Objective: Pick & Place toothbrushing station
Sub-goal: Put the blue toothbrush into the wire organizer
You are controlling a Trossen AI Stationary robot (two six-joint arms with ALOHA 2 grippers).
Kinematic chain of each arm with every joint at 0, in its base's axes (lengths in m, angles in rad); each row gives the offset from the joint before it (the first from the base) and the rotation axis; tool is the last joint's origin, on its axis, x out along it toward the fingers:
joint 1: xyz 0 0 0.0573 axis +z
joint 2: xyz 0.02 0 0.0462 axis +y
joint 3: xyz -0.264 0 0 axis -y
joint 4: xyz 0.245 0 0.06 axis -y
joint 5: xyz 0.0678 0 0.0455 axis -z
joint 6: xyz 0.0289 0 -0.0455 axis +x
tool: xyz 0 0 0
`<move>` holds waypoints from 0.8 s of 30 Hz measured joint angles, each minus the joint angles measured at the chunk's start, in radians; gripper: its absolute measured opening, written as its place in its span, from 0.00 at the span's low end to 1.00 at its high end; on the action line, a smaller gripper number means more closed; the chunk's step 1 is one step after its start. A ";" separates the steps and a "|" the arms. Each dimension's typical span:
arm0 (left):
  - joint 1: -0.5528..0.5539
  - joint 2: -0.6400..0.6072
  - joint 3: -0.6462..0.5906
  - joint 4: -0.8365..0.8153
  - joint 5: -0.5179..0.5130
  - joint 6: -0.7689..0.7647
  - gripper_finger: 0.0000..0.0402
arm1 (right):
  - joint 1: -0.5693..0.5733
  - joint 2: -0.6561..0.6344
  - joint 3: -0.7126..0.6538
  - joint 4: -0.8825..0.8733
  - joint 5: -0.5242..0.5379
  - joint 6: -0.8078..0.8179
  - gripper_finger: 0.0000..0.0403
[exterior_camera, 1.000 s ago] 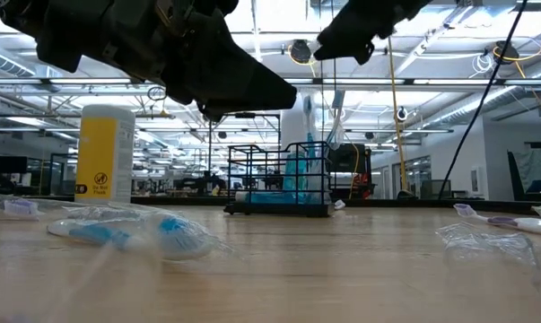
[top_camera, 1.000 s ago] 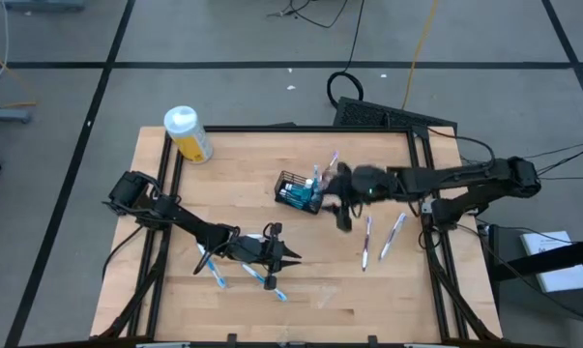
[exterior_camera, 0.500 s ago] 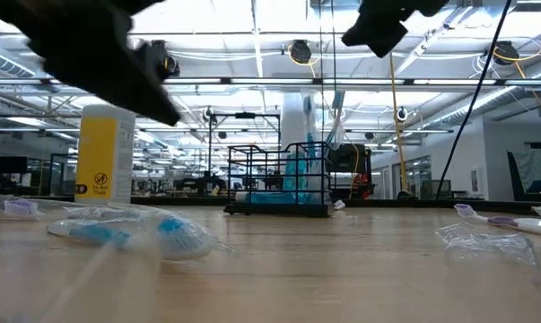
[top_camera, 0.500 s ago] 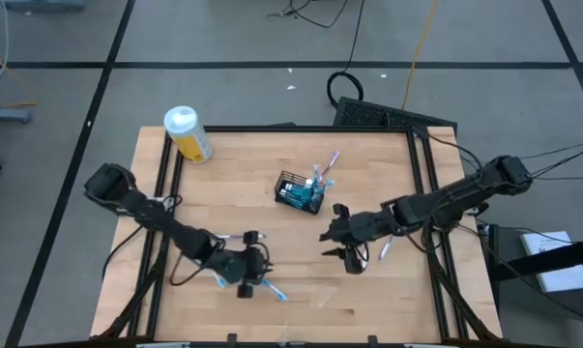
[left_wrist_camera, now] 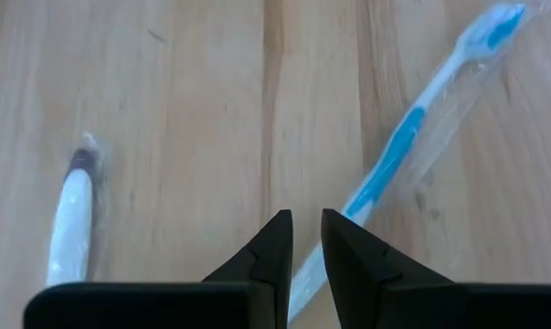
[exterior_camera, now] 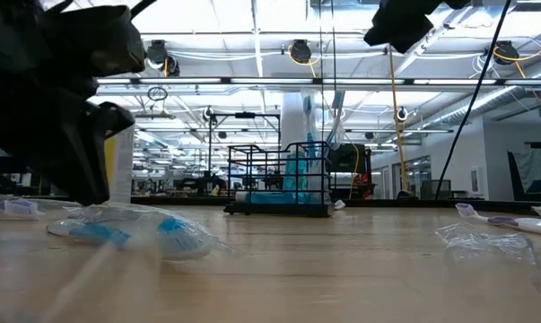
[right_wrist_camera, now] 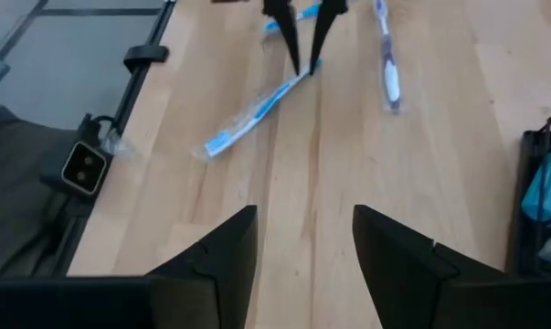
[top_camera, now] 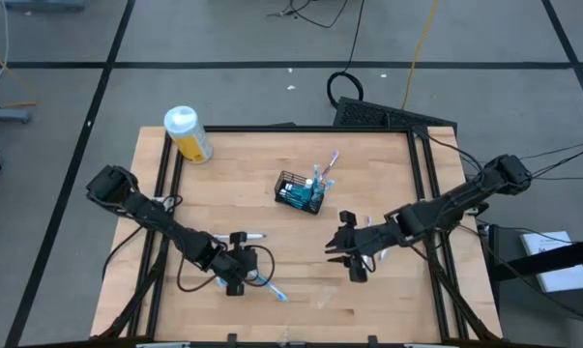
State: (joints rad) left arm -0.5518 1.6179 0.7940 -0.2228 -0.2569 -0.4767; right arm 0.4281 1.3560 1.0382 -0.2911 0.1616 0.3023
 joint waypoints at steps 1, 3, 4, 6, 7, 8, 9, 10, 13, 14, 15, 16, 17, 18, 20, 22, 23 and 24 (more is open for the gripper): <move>0.000 -0.001 0.000 0.000 -0.007 0.004 0.17 | 0.002 0.000 0.000 -0.008 0.000 0.000 0.42; 0.000 -0.001 0.001 -0.010 -0.011 0.026 0.17 | 0.004 0.000 0.000 -0.012 -0.001 0.001 0.42; 0.001 -0.001 0.001 -0.017 -0.013 0.037 0.17 | 0.006 0.000 0.000 -0.011 0.000 0.002 0.42; 0.002 -0.001 0.001 -0.012 -0.009 0.050 0.20 | 0.006 0.000 0.000 -0.013 0.000 0.004 0.42; 0.002 -0.001 0.001 -0.011 -0.002 0.055 0.22 | 0.006 0.000 0.000 -0.019 0.000 0.007 0.42; 0.002 -0.001 0.001 -0.014 0.005 0.058 0.25 | 0.006 0.000 0.000 -0.028 -0.001 0.013 0.42; 0.002 -0.001 0.001 -0.018 0.016 0.060 0.28 | 0.006 0.000 0.000 -0.035 -0.002 0.017 0.42; 0.002 -0.001 0.001 -0.022 0.026 0.060 0.31 | 0.006 0.000 0.000 -0.037 -0.003 0.019 0.42; 0.001 -0.001 0.001 -0.025 0.073 0.058 0.42 | 0.006 0.000 0.000 -0.036 -0.004 0.019 0.42; 0.001 -0.001 0.001 -0.027 0.093 0.057 0.46 | 0.006 0.000 0.000 -0.036 -0.004 0.019 0.42; 0.001 -0.001 0.001 -0.028 0.107 0.057 0.49 | 0.006 0.000 0.000 -0.037 -0.005 0.019 0.42; 0.001 -0.001 0.001 -0.028 0.112 0.056 0.52 | 0.006 0.000 0.000 -0.037 -0.005 0.019 0.42; 0.000 -0.001 0.001 -0.028 0.117 0.054 0.54 | 0.006 0.000 0.000 -0.037 -0.005 0.019 0.42; 0.000 -0.001 0.001 -0.029 0.123 0.053 0.56 | 0.006 0.000 0.000 -0.036 -0.005 0.019 0.42; 0.001 -0.001 0.001 -0.030 0.127 0.054 0.58 | 0.006 0.000 0.000 -0.037 -0.006 0.019 0.42; 0.005 -0.001 0.002 -0.036 0.127 0.058 0.58 | 0.006 0.000 0.000 -0.037 -0.010 0.014 0.42; 0.009 -0.001 0.002 -0.036 0.127 0.065 0.58 | 0.006 0.000 0.000 -0.036 -0.023 0.004 0.42; 0.013 -0.001 0.002 -0.036 0.127 0.072 0.57 | 0.006 0.000 0.000 -0.036 -0.042 -0.010 0.42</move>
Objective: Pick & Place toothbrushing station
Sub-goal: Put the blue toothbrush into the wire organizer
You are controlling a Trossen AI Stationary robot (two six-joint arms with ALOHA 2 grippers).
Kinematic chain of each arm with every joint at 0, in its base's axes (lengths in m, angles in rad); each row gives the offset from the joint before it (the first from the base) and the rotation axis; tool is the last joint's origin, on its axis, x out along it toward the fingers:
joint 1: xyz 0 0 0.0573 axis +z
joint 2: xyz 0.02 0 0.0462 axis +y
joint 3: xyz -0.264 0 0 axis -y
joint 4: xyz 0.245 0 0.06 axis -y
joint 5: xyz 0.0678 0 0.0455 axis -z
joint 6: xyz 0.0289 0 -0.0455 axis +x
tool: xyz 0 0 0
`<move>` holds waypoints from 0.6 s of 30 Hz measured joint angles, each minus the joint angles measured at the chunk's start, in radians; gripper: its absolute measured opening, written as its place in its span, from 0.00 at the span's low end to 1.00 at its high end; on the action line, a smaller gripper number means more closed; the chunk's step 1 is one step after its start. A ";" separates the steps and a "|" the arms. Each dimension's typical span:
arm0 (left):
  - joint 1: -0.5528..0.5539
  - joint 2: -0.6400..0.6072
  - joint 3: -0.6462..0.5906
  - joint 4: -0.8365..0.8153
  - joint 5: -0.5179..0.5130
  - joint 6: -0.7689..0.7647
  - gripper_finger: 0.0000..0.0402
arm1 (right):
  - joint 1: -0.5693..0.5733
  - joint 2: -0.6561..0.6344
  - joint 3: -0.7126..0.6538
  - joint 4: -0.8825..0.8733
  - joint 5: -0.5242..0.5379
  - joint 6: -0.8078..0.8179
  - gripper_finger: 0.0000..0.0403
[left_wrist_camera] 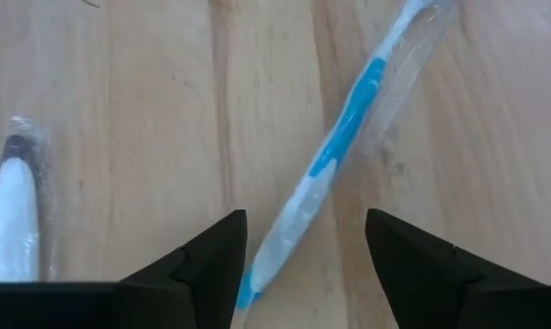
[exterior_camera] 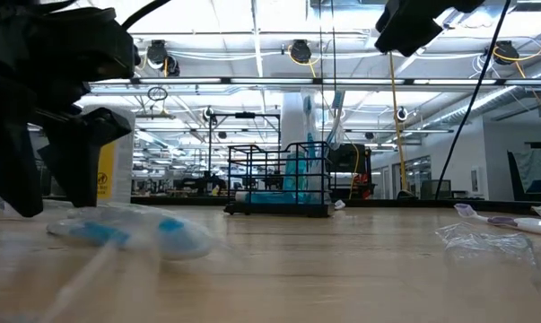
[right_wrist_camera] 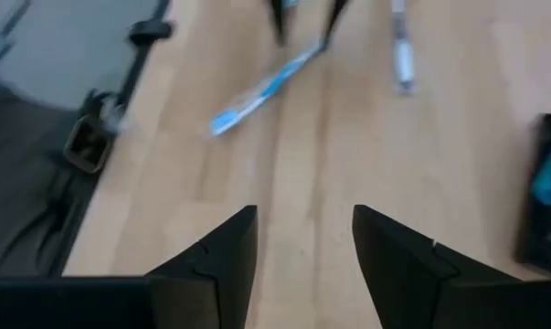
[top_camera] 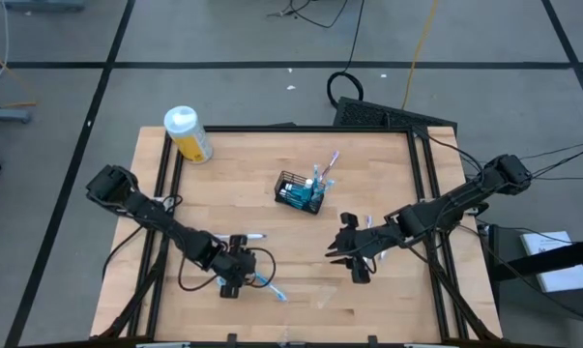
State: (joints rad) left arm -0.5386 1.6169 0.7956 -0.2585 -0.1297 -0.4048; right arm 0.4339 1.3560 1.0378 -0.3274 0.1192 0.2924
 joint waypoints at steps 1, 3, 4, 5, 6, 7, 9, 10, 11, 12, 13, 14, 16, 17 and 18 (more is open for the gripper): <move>0.004 0.000 0.000 0.001 0.000 0.005 0.57 | 0.000 0.000 0.000 0.000 -0.024 -0.016 0.42; 0.010 0.000 0.000 0.001 0.012 0.014 0.56 | 0.000 0.000 0.000 0.003 -0.067 -0.042 0.41; 0.012 0.000 0.000 0.000 0.022 0.014 0.55 | 0.000 0.000 0.000 0.007 -0.088 -0.047 0.40; 0.013 0.001 0.000 0.002 0.032 0.015 0.54 | 0.000 0.000 0.000 0.012 -0.108 -0.050 0.40; 0.013 0.009 0.001 0.007 0.043 0.016 0.54 | 0.000 0.000 0.000 0.014 -0.130 -0.053 0.39; 0.012 0.016 0.001 0.012 0.053 0.018 0.54 | 0.000 0.000 0.000 0.014 -0.150 -0.058 0.39; 0.009 0.026 0.001 0.006 0.069 0.018 0.53 | 0.000 0.000 0.000 0.014 -0.182 -0.065 0.37; 0.008 0.036 0.001 0.018 0.078 0.015 0.53 | 0.000 0.000 0.000 0.015 -0.192 -0.067 0.37; 0.007 0.045 0.001 0.028 0.078 0.012 0.53 | 0.000 0.000 0.000 0.016 -0.199 -0.068 0.36; 0.006 0.053 0.003 0.029 0.075 0.011 0.53 | 0.000 0.000 0.000 0.016 -0.199 -0.067 0.36; 0.006 0.058 0.003 0.032 0.075 0.010 0.53 | 0.000 0.000 0.000 0.016 -0.199 -0.065 0.35; 0.006 0.062 0.003 0.035 0.073 0.005 0.53 | 0.000 0.000 0.000 0.016 -0.199 -0.063 0.34; 0.006 0.066 0.005 0.036 0.066 0.002 0.53 | 0.000 0.000 0.000 0.013 -0.183 -0.051 0.32; 0.005 0.066 0.005 0.037 0.064 0.002 0.53 | 0.000 0.000 0.000 0.015 -0.157 -0.043 0.32; 0.006 0.067 0.005 0.038 0.061 0.000 0.53 | 0.000 0.000 0.000 0.016 -0.131 -0.037 0.31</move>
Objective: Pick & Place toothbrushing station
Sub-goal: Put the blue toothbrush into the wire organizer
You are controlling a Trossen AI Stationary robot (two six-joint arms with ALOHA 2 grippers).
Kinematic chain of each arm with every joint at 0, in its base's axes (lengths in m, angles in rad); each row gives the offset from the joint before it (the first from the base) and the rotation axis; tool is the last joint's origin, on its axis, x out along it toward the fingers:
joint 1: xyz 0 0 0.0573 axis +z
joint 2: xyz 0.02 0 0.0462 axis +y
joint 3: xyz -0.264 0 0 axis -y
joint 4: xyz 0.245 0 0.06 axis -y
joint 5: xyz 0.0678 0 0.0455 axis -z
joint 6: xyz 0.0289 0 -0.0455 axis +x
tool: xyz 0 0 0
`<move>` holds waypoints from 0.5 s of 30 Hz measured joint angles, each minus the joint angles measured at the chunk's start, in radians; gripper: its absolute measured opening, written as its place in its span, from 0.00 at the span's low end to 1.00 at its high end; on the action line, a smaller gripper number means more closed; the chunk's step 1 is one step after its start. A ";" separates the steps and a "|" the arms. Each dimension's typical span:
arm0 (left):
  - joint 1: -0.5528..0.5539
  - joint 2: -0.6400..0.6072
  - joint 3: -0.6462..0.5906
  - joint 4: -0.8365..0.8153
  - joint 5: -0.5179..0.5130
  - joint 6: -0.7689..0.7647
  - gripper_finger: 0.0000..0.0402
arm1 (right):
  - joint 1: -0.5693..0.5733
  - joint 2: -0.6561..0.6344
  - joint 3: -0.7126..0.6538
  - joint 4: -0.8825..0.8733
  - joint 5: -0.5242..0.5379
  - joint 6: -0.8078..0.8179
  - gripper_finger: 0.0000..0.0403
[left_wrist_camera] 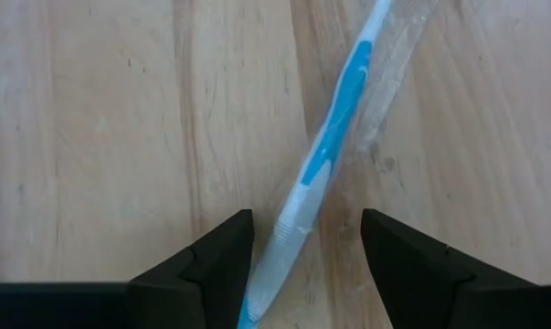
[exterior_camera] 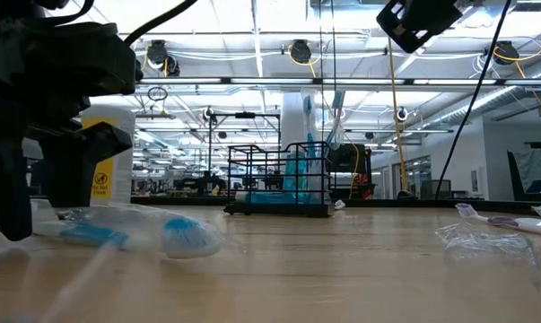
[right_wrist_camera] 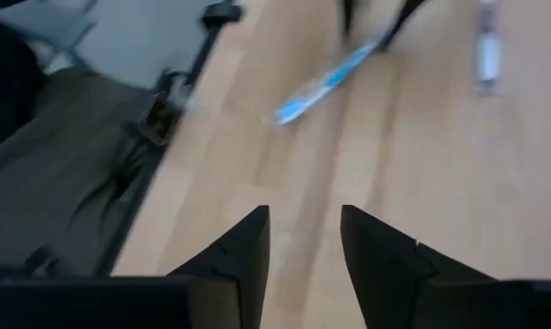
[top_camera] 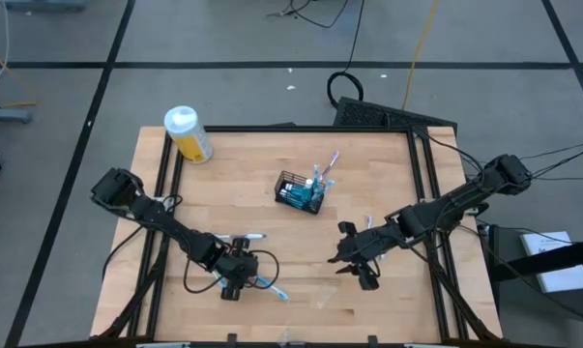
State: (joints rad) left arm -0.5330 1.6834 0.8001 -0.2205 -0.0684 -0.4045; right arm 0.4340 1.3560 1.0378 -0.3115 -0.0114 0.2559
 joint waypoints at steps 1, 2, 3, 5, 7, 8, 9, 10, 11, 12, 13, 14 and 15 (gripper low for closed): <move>0.000 0.000 0.000 0.000 -0.002 -0.002 0.53 | 0.000 0.000 0.000 -0.001 0.015 0.002 0.30; 0.000 0.001 0.000 0.001 -0.005 -0.002 0.53 | -0.001 0.000 0.000 -0.001 0.023 0.003 0.29; 0.001 0.001 0.000 0.003 -0.007 -0.003 0.53 | -0.001 0.000 0.000 -0.001 0.033 0.002 0.28; 0.003 0.001 -0.001 0.004 -0.009 -0.016 0.52 | 0.000 0.000 0.000 -0.003 0.036 -0.006 0.26; 0.006 0.001 -0.001 0.004 -0.010 -0.019 0.49 | 0.000 0.000 0.000 -0.003 0.036 -0.009 0.25; 0.007 0.002 -0.001 0.004 -0.012 -0.020 0.46 | 0.000 0.000 0.000 -0.003 0.037 -0.009 0.25; 0.007 0.002 -0.002 0.004 -0.015 -0.020 0.44 | 0.000 0.000 0.000 -0.002 0.037 -0.007 0.25; 0.007 0.002 -0.002 0.004 -0.018 -0.020 0.40 | 0.000 0.000 0.000 -0.001 0.037 -0.005 0.25; 0.007 0.002 -0.002 0.003 -0.020 -0.020 0.37 | 0.000 0.000 0.000 -0.001 0.037 -0.005 0.25; 0.008 0.002 -0.003 0.002 -0.020 -0.019 0.33 | 0.000 0.000 0.000 -0.001 0.037 -0.005 0.25; 0.008 0.003 -0.003 0.001 -0.020 -0.016 0.30 | 0.000 0.000 0.000 -0.001 0.037 -0.005 0.25; 0.009 0.003 -0.003 0.001 -0.021 -0.016 0.26 | 0.000 0.000 0.000 -0.001 0.037 -0.005 0.25; 0.009 0.003 -0.003 0.001 -0.021 -0.016 0.22 | 0.000 0.000 0.000 -0.001 0.037 -0.005 0.25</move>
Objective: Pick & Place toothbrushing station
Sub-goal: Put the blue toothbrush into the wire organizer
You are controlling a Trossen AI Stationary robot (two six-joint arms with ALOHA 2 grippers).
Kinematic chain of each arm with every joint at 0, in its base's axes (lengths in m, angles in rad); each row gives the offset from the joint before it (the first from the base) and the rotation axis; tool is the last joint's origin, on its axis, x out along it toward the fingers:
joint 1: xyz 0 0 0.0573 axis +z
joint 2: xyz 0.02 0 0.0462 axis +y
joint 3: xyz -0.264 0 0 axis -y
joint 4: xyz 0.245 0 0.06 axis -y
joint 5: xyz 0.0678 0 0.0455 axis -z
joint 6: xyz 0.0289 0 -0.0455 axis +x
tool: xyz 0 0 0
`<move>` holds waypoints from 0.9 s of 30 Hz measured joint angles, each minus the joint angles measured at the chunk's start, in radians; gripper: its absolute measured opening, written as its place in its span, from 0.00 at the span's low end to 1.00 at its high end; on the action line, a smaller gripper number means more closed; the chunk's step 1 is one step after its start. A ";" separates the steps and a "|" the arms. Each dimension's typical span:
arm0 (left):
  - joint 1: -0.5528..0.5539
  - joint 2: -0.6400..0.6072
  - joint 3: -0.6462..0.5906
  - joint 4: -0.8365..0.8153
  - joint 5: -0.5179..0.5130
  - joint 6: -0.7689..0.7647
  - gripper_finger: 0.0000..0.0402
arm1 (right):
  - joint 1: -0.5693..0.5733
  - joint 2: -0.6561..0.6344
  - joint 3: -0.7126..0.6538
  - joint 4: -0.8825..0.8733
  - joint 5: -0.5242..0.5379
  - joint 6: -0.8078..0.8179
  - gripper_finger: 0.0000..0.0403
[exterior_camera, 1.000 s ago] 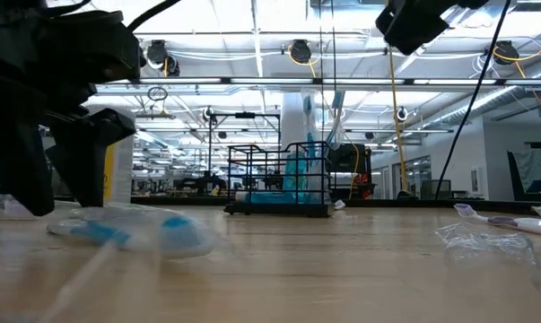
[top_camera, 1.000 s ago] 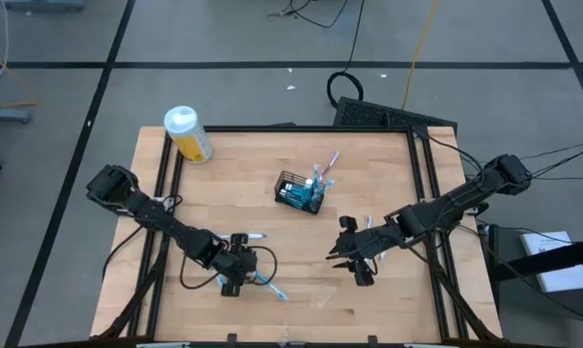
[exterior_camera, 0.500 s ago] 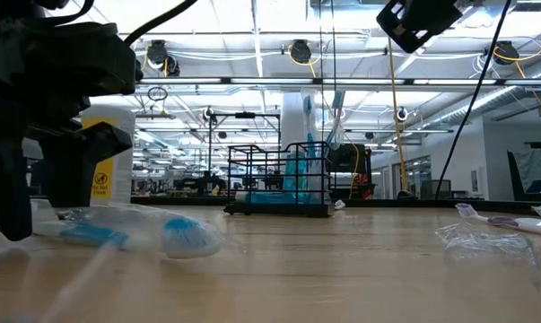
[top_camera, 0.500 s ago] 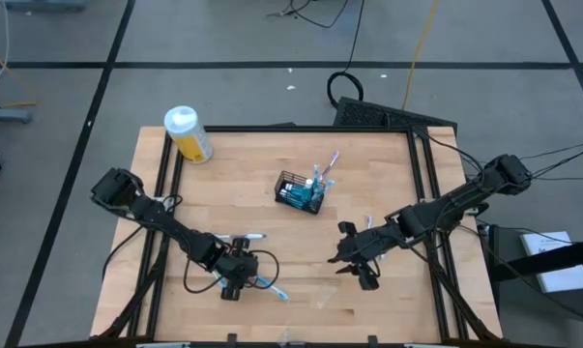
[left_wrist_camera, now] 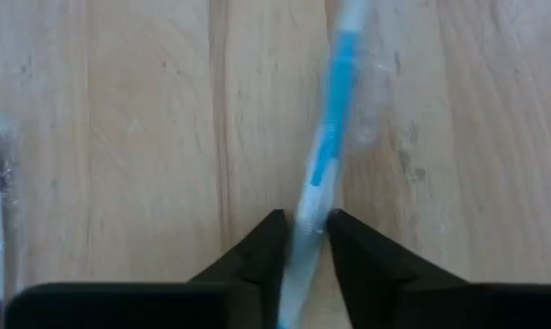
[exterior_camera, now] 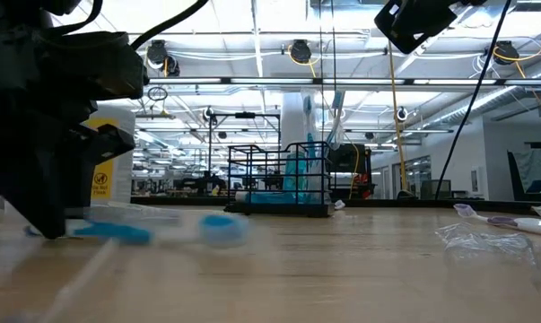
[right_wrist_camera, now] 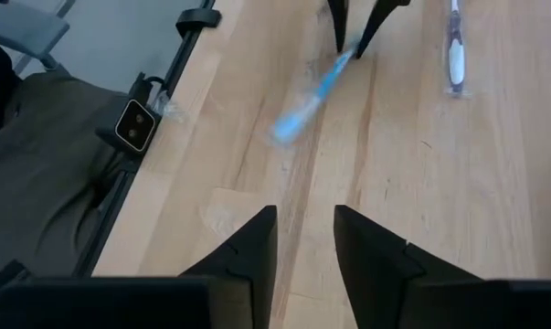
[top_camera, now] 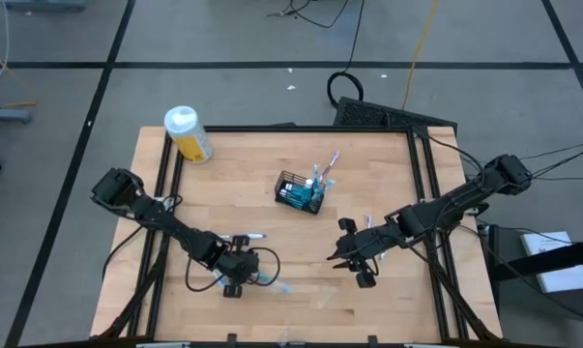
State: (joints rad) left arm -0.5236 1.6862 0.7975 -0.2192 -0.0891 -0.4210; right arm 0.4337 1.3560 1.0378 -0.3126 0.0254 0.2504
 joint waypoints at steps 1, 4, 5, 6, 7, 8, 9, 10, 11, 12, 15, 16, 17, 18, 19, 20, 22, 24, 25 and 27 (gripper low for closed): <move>0.000 0.000 0.000 0.001 -0.001 0.001 0.19 | 0.000 0.000 0.000 0.000 0.000 0.000 0.25; -0.002 0.001 -0.001 0.010 0.004 0.015 0.08 | 0.000 0.000 0.000 0.000 0.000 0.000 0.25; -0.003 0.001 -0.001 0.012 0.007 0.018 0.05 | 0.000 0.000 0.000 0.000 0.000 0.000 0.25; -0.003 0.002 -0.001 0.015 0.012 0.019 0.04 | 0.000 0.000 0.000 0.000 0.000 0.000 0.25; -0.003 0.004 -0.001 0.017 0.012 0.019 0.04 | 0.000 0.000 0.000 0.000 0.000 0.001 0.25; -0.003 0.004 -0.001 0.025 0.014 0.019 0.04 | 0.000 0.000 0.000 0.000 0.000 0.003 0.25; -0.003 0.004 -0.001 0.032 0.014 0.019 0.05 | 0.000 0.000 0.000 0.000 0.000 0.005 0.25; -0.003 0.004 -0.002 0.042 0.012 0.019 0.05 | 0.000 0.000 0.000 -0.001 0.000 0.008 0.25; -0.004 0.005 -0.002 0.058 0.005 0.022 0.05 | 0.000 0.000 0.000 -0.004 0.001 0.012 0.25; -0.008 0.005 -0.002 0.071 -0.009 0.032 0.05 | 0.000 0.000 0.000 -0.009 0.002 0.016 0.25; -0.021 0.006 -0.005 0.136 -0.074 0.078 0.04 | 0.000 0.000 -0.021 -0.002 0.004 0.026 0.25; -0.023 0.006 -0.005 0.166 -0.099 0.094 0.04 | 0.000 0.000 -0.033 -0.003 0.004 0.026 0.25; -0.024 0.005 -0.004 0.197 -0.118 0.108 0.04 | 0.000 0.000 -0.048 -0.002 0.004 0.028 0.25; -0.024 0.005 -0.004 0.220 -0.135 0.122 0.04 | -0.002 0.000 -0.066 0.007 0.004 0.033 0.25; -0.022 0.005 -0.005 0.246 -0.156 0.134 0.04 | -0.007 0.000 -0.086 0.024 0.003 0.037 0.25; -0.020 0.005 -0.009 0.279 -0.180 0.150 0.04 | -0.012 0.000 -0.108 0.048 0.002 0.042 0.25; -0.016 0.005 -0.019 0.345 -0.226 0.184 0.04 | -0.025 0.000 -0.150 0.102 0.001 0.053 0.25; -0.009 0.005 -0.033 0.407 -0.260 0.217 0.04 | -0.039 0.000 -0.185 0.151 0.001 0.053 0.25; -0.004 0.005 -0.039 0.438 -0.274 0.231 0.04 | -0.046 0.000 -0.200 0.178 0.001 0.048 0.25; 0.011 0.004 -0.058 0.507 -0.296 0.257 0.04 | -0.064 0.000 -0.224 0.223 0.000 0.029 0.25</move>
State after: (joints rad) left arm -0.5126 1.6905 0.7393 0.2883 -0.3852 -0.1641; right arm 0.3701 1.3556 0.8137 -0.0901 0.0257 0.2793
